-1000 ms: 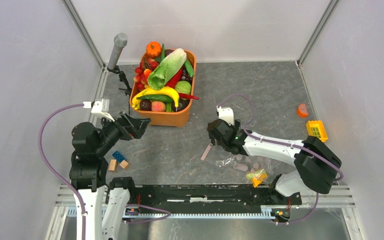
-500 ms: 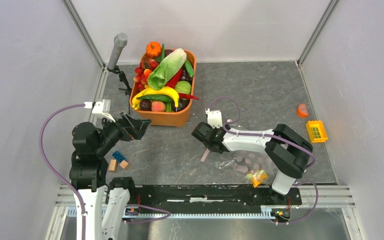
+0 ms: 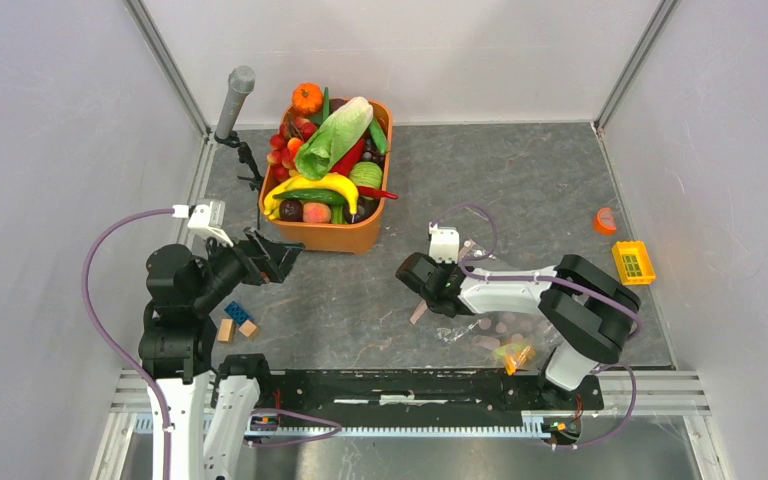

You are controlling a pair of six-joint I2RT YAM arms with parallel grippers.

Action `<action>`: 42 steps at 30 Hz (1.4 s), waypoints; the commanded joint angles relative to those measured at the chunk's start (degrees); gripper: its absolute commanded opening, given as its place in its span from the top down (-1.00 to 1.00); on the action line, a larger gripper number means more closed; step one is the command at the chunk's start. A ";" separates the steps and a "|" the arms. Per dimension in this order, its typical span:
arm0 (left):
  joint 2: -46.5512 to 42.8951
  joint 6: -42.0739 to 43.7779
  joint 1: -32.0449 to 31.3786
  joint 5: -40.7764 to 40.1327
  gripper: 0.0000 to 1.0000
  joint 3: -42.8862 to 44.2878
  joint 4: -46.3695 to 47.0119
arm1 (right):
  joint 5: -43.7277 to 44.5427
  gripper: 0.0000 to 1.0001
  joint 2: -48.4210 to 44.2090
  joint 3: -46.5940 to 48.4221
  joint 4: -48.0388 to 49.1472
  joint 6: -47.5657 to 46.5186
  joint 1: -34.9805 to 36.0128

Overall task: Place the food in the zip-top bag and seal the zipper
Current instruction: Pick up the zipper food storage bag at the center of the board.

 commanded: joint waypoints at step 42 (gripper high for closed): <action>41.59 -16.87 -63.59 -31.80 -0.72 -0.34 32.21 | -29.03 1.00 -62.35 -30.72 19.80 -27.28 -2.20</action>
